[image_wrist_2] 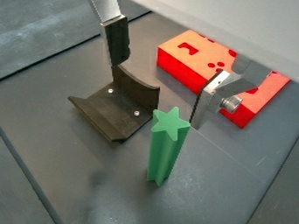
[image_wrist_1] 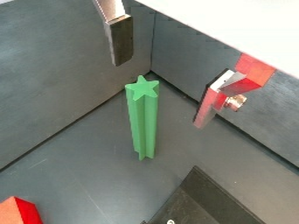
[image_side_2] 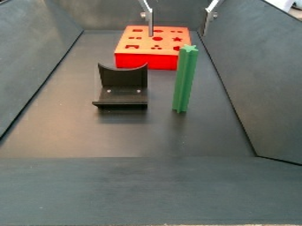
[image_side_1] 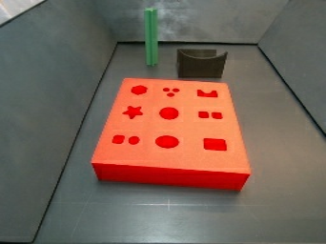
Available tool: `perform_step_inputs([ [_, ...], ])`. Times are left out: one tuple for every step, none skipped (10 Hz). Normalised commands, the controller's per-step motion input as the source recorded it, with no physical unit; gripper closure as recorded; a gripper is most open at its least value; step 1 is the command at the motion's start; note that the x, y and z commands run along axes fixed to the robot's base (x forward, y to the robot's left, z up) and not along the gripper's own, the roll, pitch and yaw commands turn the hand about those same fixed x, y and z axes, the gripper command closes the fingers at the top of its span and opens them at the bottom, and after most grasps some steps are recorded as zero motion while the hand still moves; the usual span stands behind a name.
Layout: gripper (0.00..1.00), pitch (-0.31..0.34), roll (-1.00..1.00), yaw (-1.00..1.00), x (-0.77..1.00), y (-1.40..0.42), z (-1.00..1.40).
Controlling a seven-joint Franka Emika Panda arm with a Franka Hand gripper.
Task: Pick up the star object. Move up. Move to above the board. Insert the star object.
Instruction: Pick up the star object.
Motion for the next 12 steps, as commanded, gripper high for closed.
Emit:
perform_step_inputs([
  [0.0,-0.089,0.0,0.0,0.0,0.0,-0.13],
  [0.0,-0.063,0.0,0.0,-0.07,0.0,-0.12],
  [0.0,-0.086,-0.12,0.73,-0.29,0.27,-0.34],
  [0.0,-0.05,-0.06,0.89,-0.25,0.12,-0.5],
  [0.0,-0.107,-0.08,0.77,-0.3,0.1,-0.54],
  [0.0,-0.124,-0.07,0.73,-0.36,0.0,-0.62],
  [0.0,-0.156,-0.02,0.57,-0.43,-0.08,-0.58],
  [0.0,0.006,-0.04,0.12,0.0,0.11,0.0],
  [0.0,0.0,0.01,-0.01,-0.03,-0.07,0.0],
  [0.0,-0.003,0.09,-0.06,-0.3,-0.07,-0.42],
  [0.0,-0.051,0.09,0.0,-0.25,0.0,-0.49],
  [0.0,0.0,0.0,-0.03,0.0,0.0,-0.07],
])
